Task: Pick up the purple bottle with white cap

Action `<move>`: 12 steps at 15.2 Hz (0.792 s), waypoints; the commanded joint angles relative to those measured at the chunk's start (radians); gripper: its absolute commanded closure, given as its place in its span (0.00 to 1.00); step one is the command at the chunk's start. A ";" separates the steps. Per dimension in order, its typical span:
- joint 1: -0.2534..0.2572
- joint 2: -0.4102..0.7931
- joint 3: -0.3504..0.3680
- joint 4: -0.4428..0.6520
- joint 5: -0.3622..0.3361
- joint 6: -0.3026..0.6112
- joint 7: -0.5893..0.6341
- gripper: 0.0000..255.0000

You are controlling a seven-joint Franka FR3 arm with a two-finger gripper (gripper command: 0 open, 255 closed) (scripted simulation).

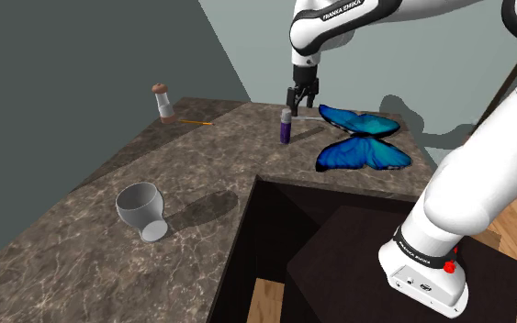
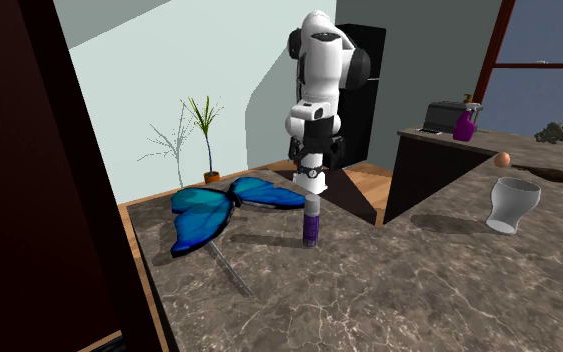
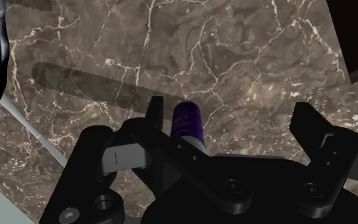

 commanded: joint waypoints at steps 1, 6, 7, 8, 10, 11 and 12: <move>-0.002 0.073 -0.012 0.052 0.022 0.033 -0.028 0.00; -0.015 0.258 -0.025 0.217 0.090 0.078 -0.094 0.00; -0.016 0.268 -0.025 0.227 0.094 0.079 -0.098 0.00; -0.017 0.272 -0.024 0.219 0.095 0.092 -0.099 0.00; -0.017 0.281 -0.024 0.203 0.098 0.117 -0.101 0.00; -0.017 0.286 -0.024 0.195 0.099 0.129 -0.102 0.00; -0.018 0.291 -0.023 0.187 0.101 0.142 -0.104 0.00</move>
